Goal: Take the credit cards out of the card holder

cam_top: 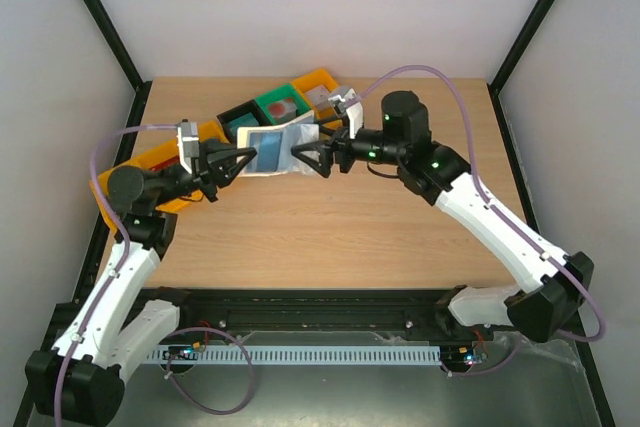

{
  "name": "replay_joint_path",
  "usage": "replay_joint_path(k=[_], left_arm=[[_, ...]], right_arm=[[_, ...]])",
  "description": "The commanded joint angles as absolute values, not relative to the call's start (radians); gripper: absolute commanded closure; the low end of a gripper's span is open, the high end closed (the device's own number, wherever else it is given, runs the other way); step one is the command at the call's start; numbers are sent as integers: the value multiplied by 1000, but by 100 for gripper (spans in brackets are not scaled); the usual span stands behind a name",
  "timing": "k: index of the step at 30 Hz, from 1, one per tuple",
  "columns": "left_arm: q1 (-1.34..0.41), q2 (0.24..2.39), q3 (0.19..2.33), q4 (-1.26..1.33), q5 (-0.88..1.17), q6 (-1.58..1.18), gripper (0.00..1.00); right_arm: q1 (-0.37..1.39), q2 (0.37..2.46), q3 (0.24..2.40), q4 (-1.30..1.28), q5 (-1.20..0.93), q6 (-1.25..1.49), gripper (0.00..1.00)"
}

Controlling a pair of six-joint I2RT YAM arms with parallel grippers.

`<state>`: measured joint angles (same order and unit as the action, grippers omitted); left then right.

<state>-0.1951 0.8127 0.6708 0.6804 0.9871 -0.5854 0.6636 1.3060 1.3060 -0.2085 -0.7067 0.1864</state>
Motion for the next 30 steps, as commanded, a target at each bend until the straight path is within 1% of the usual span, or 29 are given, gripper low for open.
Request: replay_joint_path(k=[1, 8, 13, 18, 21, 26, 30], left_arm=[[-191, 840, 766, 840, 1174, -617, 98], [-196, 847, 824, 865, 1199, -632, 98], [-202, 851, 832, 904, 1191, -659, 98], [-204, 850, 839, 921, 1193, -661, 98], [-207, 853, 847, 921, 1192, -666, 98], [-212, 857, 874, 904, 1202, -647, 98], [-214, 860, 888, 898, 1203, -642, 98]], right_arm=[[647, 1251, 1337, -226, -839, 80, 1], [600, 1217, 1314, -217, -922, 32, 1], [598, 1239, 1349, -170, -1102, 83, 1], [597, 1221, 1353, -265, -1002, 4, 1], [597, 1209, 1332, -195, -1041, 49, 1], [594, 1199, 1354, -252, -1004, -14, 1], [591, 1198, 1367, -188, -1027, -7, 1]])
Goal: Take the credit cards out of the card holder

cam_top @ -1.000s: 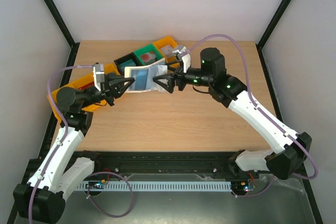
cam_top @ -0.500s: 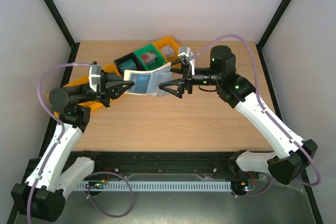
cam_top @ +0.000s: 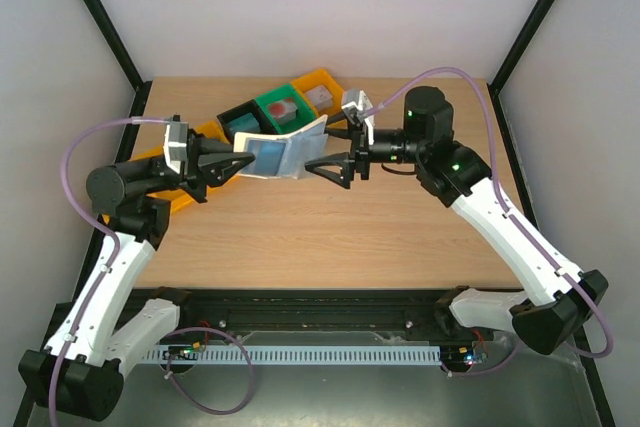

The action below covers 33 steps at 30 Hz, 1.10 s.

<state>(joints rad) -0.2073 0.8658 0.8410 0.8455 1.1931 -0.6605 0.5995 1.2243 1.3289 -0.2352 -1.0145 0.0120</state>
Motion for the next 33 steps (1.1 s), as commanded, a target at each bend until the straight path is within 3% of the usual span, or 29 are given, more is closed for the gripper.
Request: replay_joint_path(k=[1, 6, 9, 11, 18, 20, 23, 29, 33], left_arm=[[-217, 862, 890, 897, 1201, -641, 98], [-244, 859, 874, 872, 1147, -648, 98], [-259, 844, 848, 824, 1074, -663, 97], [-273, 824, 821, 798, 1019, -675, 97], [-276, 779, 796, 682, 880, -632, 97], [-277, 767, 785, 640, 834, -599, 95], [-275, 748, 779, 551, 797, -534, 65], [-213, 680, 769, 408, 589, -484, 62], [-193, 672, 760, 445, 719, -483, 55]], right_arm=[[591, 1204, 1372, -150, -1036, 15, 1], [593, 1259, 1340, 114, -1100, 265, 1], [617, 1274, 1285, 401, -1160, 484, 9], [651, 1289, 1293, 416, -1167, 511, 23], [679, 1357, 1411, 167, -1228, 423, 97], [673, 1351, 1406, 166, -1216, 425, 98], [665, 1345, 1405, 188, -1221, 442, 98], [663, 1350, 1426, 172, -1258, 443, 98], [663, 1353, 1428, 160, -1258, 434, 98]])
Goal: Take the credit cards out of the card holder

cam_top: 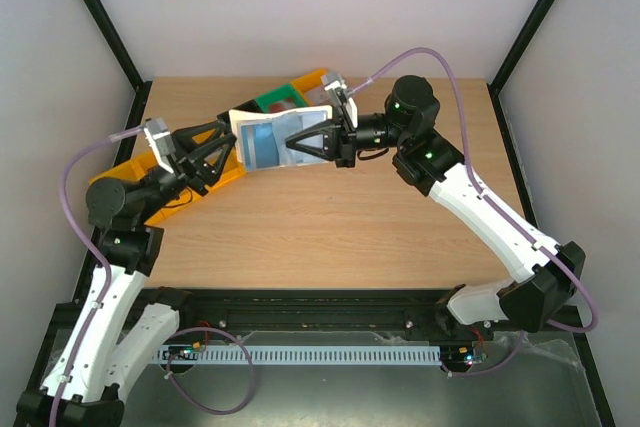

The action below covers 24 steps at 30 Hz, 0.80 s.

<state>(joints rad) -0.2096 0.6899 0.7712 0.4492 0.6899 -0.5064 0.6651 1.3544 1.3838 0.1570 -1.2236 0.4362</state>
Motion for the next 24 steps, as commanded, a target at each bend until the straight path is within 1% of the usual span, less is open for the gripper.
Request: replay_joint_path(k=[1, 4, 7, 9, 11, 13, 14, 16, 19, 24], left_arm=[[-193, 673, 758, 443, 738, -492, 54], [-193, 679, 759, 442, 793, -478, 52], [-200, 686, 767, 459, 851, -462, 43], [-210, 689, 769, 457, 870, -438, 41], [-223, 694, 769, 437, 843, -421, 43], [-235, 707, 769, 437, 824, -419, 50], [-242, 714, 767, 448, 821, -425, 52], [-268, 729, 762, 480, 823, -436, 51], [-322, 751, 758, 503, 813, -422, 44], [-351, 766, 767, 469, 752, -403, 42]], right_arm=[[663, 1354, 1429, 160, -1259, 434, 98], [663, 1361, 1431, 174, -1255, 450, 98], [663, 1362, 1429, 156, -1231, 433, 98], [663, 1363, 1429, 149, -1221, 426, 98], [664, 1370, 1429, 171, -1225, 453, 98], [668, 1379, 1433, 179, -1228, 467, 98], [672, 1383, 1434, 179, -1229, 469, 99], [686, 1387, 1436, 178, -1215, 466, 98], [706, 1400, 1435, 156, -1155, 436, 98], [720, 1414, 1434, 163, -1110, 436, 98]])
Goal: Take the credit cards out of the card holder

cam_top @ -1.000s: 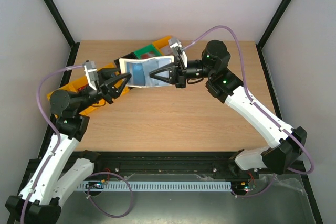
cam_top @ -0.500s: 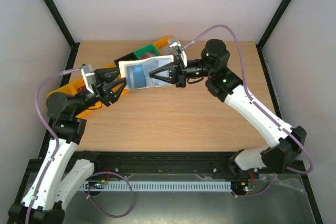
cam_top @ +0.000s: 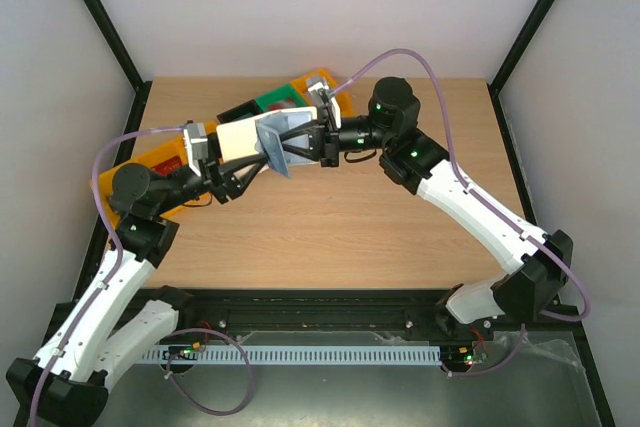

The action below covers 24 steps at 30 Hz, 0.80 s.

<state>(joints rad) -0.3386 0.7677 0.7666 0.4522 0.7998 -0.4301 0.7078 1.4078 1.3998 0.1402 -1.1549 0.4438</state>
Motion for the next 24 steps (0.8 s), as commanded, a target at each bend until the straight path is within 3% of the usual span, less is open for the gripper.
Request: replay_joint_path(k=[1, 3, 4, 6, 7, 9, 14, 17, 20, 24], left_arm=[[-351, 766, 767, 457, 738, -394, 43], [-351, 762, 768, 437, 725, -373, 50], [-351, 760, 767, 427, 722, -365, 60], [-352, 753, 773, 401, 710, -351, 89], [-352, 750, 776, 384, 704, -342, 95], [-352, 740, 786, 340, 694, -318, 97], [-351, 711, 808, 219, 593, -234, 97], [-355, 714, 827, 115, 426, -113, 97], [-389, 731, 830, 39, 131, 80, 97], [-396, 749, 839, 20, -26, 231, 97]], right_arm=[[725, 1415, 1431, 162, -1107, 435, 98], [727, 1418, 1427, 159, -1115, 434, 96], [727, 1420, 1426, 160, -1125, 437, 92], [728, 1420, 1423, 168, -1150, 442, 87], [725, 1416, 1420, 167, -1153, 437, 84], [713, 1394, 1398, 168, -1147, 425, 74], [602, 1325, 1316, 96, -1041, 410, 31], [572, 1297, 1323, -105, -793, 296, 2], [575, 1323, 1349, -288, -496, 297, 1], [658, 1323, 1305, -231, -493, 289, 1]])
